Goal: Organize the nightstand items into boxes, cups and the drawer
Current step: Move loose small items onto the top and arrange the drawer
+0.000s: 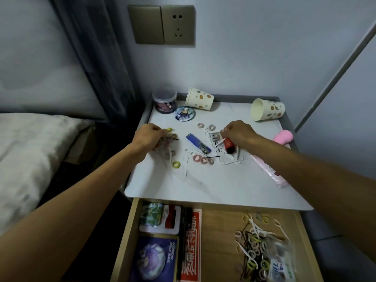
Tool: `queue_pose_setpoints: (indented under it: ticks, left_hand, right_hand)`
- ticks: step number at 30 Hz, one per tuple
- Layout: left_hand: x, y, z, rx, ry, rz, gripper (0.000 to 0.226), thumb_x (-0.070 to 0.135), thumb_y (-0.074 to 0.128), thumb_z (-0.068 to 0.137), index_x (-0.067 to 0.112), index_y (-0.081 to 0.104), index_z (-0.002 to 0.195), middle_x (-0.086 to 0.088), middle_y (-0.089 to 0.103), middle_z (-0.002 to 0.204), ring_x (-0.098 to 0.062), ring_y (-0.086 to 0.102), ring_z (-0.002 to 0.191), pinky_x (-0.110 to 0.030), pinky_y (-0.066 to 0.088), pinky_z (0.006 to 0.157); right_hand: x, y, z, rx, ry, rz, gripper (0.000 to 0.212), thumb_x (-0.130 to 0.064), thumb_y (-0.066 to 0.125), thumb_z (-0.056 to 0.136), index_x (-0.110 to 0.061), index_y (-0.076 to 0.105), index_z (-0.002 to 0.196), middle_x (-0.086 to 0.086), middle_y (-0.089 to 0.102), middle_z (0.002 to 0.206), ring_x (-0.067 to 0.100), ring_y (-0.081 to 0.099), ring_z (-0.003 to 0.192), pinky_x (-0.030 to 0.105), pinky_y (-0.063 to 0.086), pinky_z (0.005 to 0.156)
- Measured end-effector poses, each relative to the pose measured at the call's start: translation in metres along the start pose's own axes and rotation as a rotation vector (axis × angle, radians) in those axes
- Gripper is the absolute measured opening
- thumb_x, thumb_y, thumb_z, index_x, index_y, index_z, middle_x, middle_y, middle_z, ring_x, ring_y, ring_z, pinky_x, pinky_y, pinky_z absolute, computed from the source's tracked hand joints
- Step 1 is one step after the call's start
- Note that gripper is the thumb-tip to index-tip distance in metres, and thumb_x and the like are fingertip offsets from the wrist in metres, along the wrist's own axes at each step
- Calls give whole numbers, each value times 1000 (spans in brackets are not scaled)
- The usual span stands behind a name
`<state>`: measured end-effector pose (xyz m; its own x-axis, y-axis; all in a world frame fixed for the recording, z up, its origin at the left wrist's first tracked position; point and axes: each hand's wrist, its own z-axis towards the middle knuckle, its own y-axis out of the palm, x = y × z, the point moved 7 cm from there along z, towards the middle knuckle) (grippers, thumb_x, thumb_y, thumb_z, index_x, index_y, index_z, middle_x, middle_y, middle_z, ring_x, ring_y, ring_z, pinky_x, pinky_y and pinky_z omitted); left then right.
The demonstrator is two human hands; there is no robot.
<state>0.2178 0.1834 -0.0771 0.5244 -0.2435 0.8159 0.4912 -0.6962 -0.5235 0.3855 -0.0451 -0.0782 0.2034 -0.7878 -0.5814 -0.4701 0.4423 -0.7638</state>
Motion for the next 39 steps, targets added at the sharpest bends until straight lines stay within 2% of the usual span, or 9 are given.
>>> queue_pose_setpoints:
  ticks: [8, 12, 14, 17, 20, 23, 27, 30, 39]
  left_hand:
    - [19, 3, -27, 58, 207, 264, 39, 26, 63, 96, 11, 56, 131, -8, 59, 128, -27, 64, 98, -40, 55, 86]
    - [38, 18, -60, -20, 339, 300, 27, 21, 62, 96, 10, 62, 121, -7, 65, 120, -24, 68, 87, -39, 57, 77]
    - [46, 34, -85, -108, 398, 318, 22, 18, 61, 97, 9, 64, 117, -4, 68, 109, -15, 67, 76, -23, 52, 63]
    - [53, 61, -127, -254, 511, 304, 16, 20, 62, 97, 11, 66, 110, -2, 71, 98, -9, 66, 67, -9, 43, 50]
    - [42, 99, -168, -474, 548, 378, 17, 22, 64, 95, 13, 67, 109, -2, 70, 102, -7, 64, 74, -15, 49, 64]
    - [7, 146, -205, -654, 571, 618, 42, 31, 69, 88, 17, 60, 126, -6, 66, 119, -23, 64, 104, -35, 51, 89]
    - [-52, 198, -248, -825, 484, 918, 117, 58, 78, 73, 21, 5, 157, -14, 26, 154, -38, 38, 136, -48, 39, 108]
    - [-74, 225, -267, -814, 505, 1042, 135, 60, 81, 68, 17, -10, 157, -15, 4, 162, -41, 21, 144, -52, 27, 116]
    - [-82, 255, -272, -724, 612, 1095, 130, 51, 81, 73, 7, -9, 156, -20, 6, 160, -41, 32, 137, -46, 39, 108]
  right_hand:
    - [8, -17, -4, 177, -150, -88, 28, -11, 56, 97, -12, 65, 123, 11, 59, 132, 28, 56, 118, 33, 45, 96]
    - [5, -23, -37, 210, -278, -83, 32, 0, 59, 90, -12, 66, 120, 9, 61, 127, 24, 59, 113, 26, 43, 89]
    - [3, -25, -72, 215, -359, -56, 32, 2, 57, 88, -13, 68, 115, 8, 63, 120, 22, 61, 107, 31, 47, 90]
    - [17, -14, -131, 50, -455, -6, 25, -1, 60, 91, -17, 70, 107, 2, 71, 99, 14, 65, 89, 37, 55, 85]
    - [51, 16, -187, -314, -521, -281, 24, -19, 65, 92, -26, 65, 115, -3, 69, 106, 1, 62, 90, 26, 54, 83]
    - [110, 47, -216, -513, -498, -797, 71, -47, 72, 83, -29, 40, 144, 0, 44, 141, 14, 45, 124, 32, 41, 102]
    - [167, 75, -222, -524, -405, -1179, 134, -66, 80, 61, -25, -6, 156, 15, 8, 159, 38, 19, 141, 50, 19, 118]
    - [179, 88, -223, -471, -435, -1290, 140, -61, 82, 62, -23, -17, 154, 23, 4, 158, 44, 22, 140, 52, 20, 117]
    - [176, 94, -210, -432, -431, -1179, 125, -48, 83, 70, -24, -5, 155, 18, 21, 153, 37, 38, 134, 46, 38, 107]
